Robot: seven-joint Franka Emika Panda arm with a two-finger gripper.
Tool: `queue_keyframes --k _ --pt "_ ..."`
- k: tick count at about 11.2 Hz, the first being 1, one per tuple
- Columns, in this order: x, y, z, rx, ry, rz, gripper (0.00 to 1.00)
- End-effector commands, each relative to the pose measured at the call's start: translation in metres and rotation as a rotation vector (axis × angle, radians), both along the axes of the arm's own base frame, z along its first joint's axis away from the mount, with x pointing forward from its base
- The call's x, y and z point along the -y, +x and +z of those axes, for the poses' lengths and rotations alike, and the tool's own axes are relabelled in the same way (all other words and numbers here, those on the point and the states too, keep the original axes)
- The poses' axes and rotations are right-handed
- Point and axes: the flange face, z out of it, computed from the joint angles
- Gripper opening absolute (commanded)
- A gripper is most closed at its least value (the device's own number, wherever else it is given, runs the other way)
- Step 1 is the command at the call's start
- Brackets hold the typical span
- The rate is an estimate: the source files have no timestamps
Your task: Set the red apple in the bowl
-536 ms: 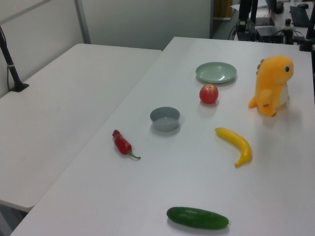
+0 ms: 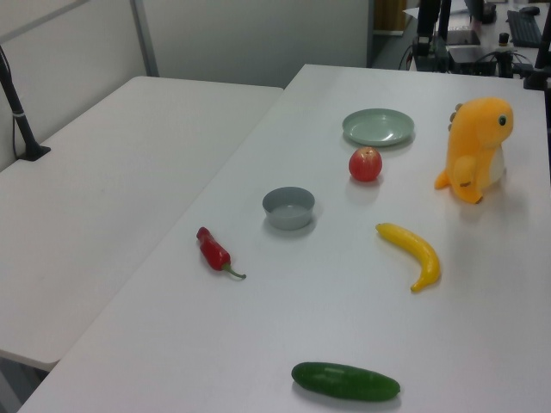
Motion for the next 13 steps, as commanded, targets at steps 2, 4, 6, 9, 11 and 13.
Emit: queue_keyframes --k 2,4,6,9,11,13 --pt "0.0015 -0.0017 0.0022 0.024 -0.005 0.005 1.00" --pt "0.0014 -0.0030 0.0028 0.022 -0.001 0.005 1.00" --pt "-0.0003 -0.0031 0.0014 0.019 -0.002 0.009 1.00" --pt "0.0017 -0.0030 0.0014 0.019 0.003 0.005 1.00" --pt "0.0012 -0.0005 -0.0033 0.011 0.001 0.007 1.00" --pt "0.0012 -0.0009 -0.0050 0.000 0.001 0.005 1.00"
